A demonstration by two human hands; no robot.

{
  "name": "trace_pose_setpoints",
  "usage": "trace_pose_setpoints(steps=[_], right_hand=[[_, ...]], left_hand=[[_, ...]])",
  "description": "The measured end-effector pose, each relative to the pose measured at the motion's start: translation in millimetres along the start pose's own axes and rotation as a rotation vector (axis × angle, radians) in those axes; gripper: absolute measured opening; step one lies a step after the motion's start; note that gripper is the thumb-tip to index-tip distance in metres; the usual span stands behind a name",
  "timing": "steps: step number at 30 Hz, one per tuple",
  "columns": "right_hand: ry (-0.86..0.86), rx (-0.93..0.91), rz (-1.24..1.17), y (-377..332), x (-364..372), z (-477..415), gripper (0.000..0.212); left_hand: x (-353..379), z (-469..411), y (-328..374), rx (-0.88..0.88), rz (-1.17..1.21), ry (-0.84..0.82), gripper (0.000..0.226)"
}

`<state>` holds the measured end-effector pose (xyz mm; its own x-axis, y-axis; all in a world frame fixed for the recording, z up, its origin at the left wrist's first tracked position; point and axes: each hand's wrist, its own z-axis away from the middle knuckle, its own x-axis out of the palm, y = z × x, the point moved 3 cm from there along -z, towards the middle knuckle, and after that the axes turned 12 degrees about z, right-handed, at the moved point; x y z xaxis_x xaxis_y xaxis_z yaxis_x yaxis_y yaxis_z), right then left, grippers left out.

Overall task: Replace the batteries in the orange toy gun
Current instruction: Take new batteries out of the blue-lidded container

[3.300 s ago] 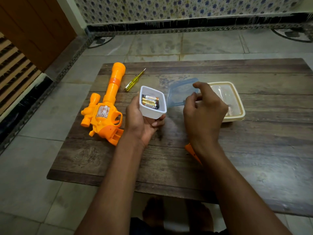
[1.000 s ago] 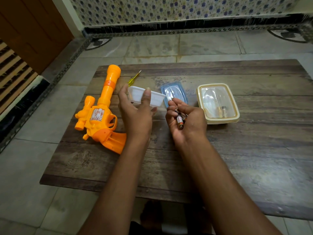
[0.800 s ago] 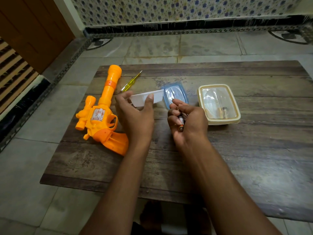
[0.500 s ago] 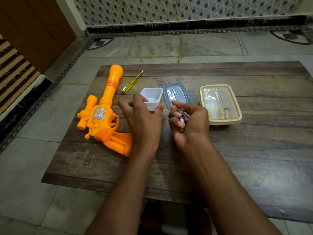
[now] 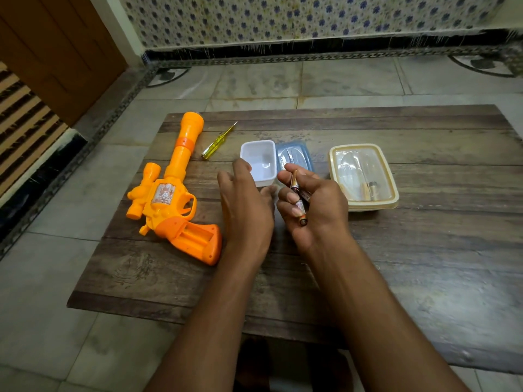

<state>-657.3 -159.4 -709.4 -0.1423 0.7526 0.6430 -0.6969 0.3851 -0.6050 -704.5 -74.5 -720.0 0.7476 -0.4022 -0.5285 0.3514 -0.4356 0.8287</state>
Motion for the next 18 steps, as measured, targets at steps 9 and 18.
trace_pose_setpoints(steps=[9, 18], right_hand=[[-0.019, -0.12, 0.066, -3.2, 0.5, 8.0, 0.018], [-0.002, -0.131, 0.197, 15.8, 11.4, 11.8, 0.019]], left_hand=[[-28.9, -1.0, 7.7, 0.139, 0.011, 0.094, 0.035], [-81.1, -9.4, -1.9, 0.161, 0.006, 0.282, 0.022]])
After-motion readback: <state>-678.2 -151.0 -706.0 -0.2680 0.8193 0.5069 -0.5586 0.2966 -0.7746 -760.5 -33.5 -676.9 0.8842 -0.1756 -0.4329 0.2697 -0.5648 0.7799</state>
